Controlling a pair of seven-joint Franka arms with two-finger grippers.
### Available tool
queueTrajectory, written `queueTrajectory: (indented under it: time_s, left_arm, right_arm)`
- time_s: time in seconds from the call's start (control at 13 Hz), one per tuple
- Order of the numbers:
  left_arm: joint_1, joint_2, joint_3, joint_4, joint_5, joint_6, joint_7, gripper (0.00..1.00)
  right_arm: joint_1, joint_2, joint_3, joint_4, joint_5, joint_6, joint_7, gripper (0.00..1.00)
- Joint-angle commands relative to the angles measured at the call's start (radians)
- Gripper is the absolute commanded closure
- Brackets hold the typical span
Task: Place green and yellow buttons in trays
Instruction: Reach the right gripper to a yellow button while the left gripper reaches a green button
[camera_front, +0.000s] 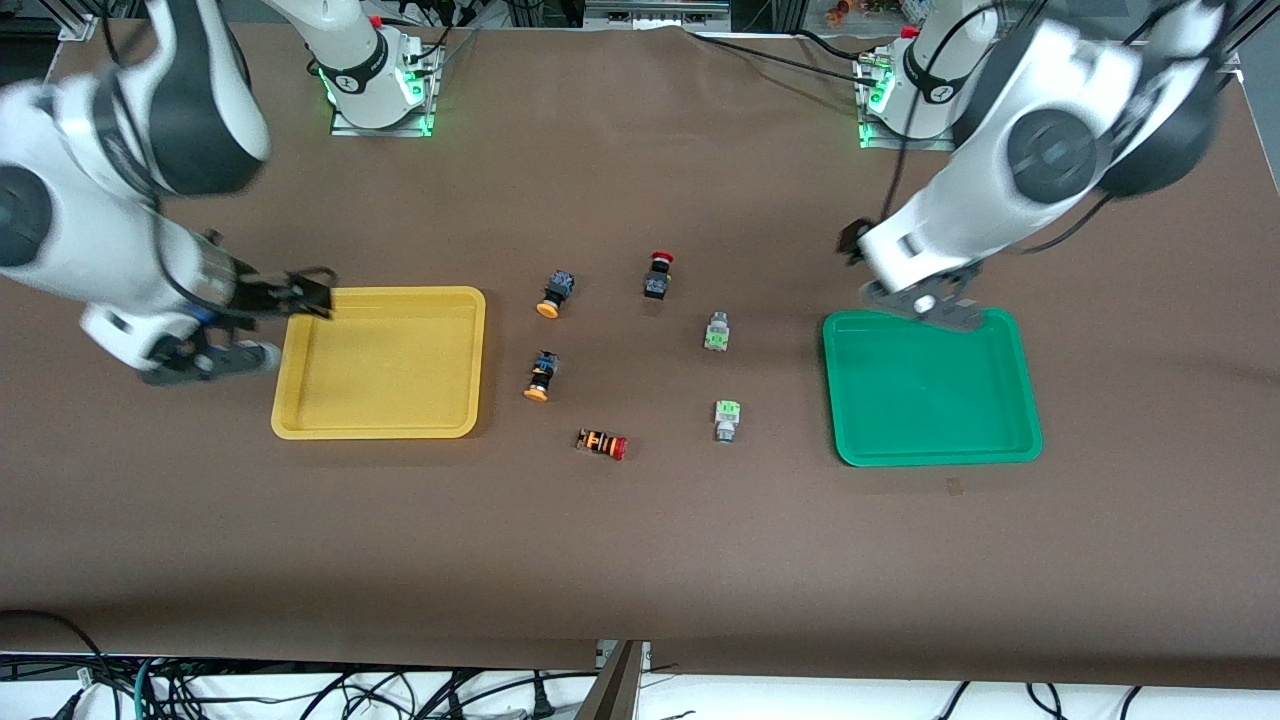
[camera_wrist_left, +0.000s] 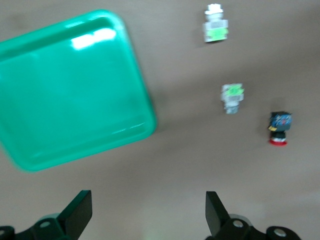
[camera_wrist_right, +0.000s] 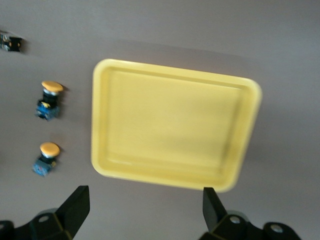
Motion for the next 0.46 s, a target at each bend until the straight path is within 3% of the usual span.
queueTrajectory:
  time_s: [0.0, 0.15, 0.38]
  left_arm:
    - [-0.054, 0.220, -0.032, 0.032, -0.002, 0.185, -0.057, 0.00]
    - [-0.147, 0.318, -0.026, 0.017, 0.023, 0.374, -0.192, 0.00]
    - [-0.247, 0.396, -0.027, 0.003, 0.284, 0.430, -0.428, 0.00]
  right_arm:
    - [0.024, 0.104, 0.069, 0.000, 0.052, 0.110, 0.249, 0.00]
    - [0.061, 0.184, 0.118, -0.006, 0.049, 0.238, 0.392, 0.00]
    - [0.141, 0.276, 0.120, -0.025, 0.039, 0.404, 0.550, 0.00]
